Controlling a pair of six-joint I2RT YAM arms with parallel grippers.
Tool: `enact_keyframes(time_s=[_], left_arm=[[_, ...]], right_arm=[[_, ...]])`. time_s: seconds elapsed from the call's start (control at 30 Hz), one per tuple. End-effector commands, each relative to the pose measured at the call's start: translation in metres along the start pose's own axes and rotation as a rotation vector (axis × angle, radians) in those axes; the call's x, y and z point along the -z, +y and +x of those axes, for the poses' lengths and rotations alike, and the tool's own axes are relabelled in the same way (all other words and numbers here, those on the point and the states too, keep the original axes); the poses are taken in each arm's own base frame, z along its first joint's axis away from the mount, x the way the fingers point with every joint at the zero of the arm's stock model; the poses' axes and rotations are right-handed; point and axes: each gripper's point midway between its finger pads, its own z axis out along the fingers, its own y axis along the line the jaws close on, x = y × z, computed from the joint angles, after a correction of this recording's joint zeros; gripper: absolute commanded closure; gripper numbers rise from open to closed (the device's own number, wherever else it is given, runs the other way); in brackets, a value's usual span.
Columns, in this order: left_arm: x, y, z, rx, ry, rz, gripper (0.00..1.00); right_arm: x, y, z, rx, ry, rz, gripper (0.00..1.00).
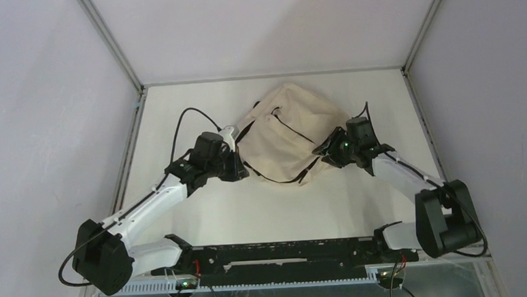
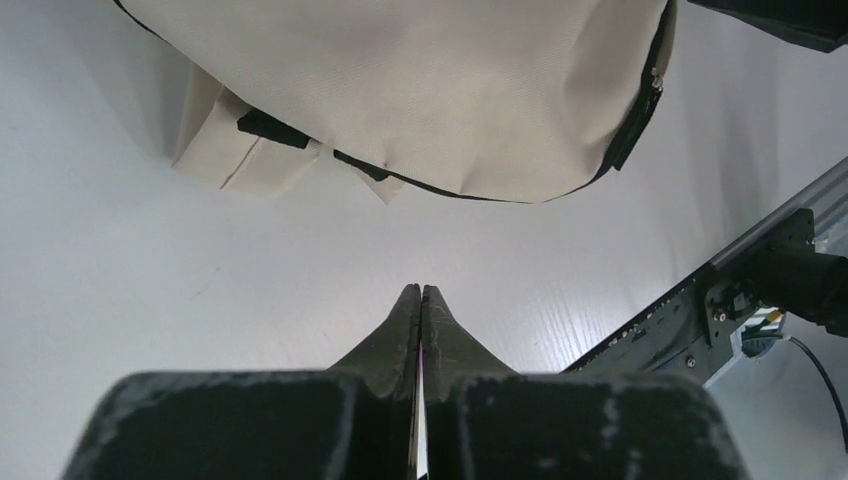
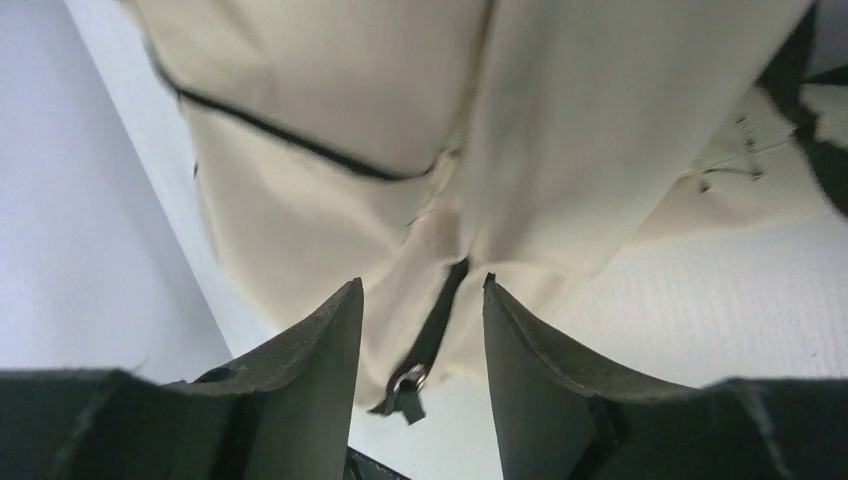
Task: Pack the student bag
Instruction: Zip the student bag at the center of the board.
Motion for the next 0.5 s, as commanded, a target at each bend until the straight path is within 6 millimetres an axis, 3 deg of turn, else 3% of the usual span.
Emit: enact_keyframes(time_s=[0.0,0.07,0.17,0.27,0.47], left_arm=[[0.011,-0.019,-0.021,-0.033,-0.069,0.066,0.90],[0.006,-0.014,-0.017,0.000,-0.055,0.039,0.66],[-0.004,-0.013,-0.010,0.050,-0.021,0.036,0.50],[-0.015,-0.016,-0.006,0.095,-0.004,0.061,0.43],[-0.036,-0.013,-0.017,0.145,-0.037,0.055,0.42]], right_arm=[[0.028,0.035,-0.001,0.119,-0.075,-0.066,0.45],[0.034,0.039,0.008,0.147,-0.078,-0.063,0.45],[0.040,0.030,0.018,0.168,-0.083,-0.009,0.47],[0.041,0.022,0.027,0.189,-0.086,0.035,0.50],[0.039,0.011,0.043,0.206,-0.066,0.067,0.50]])
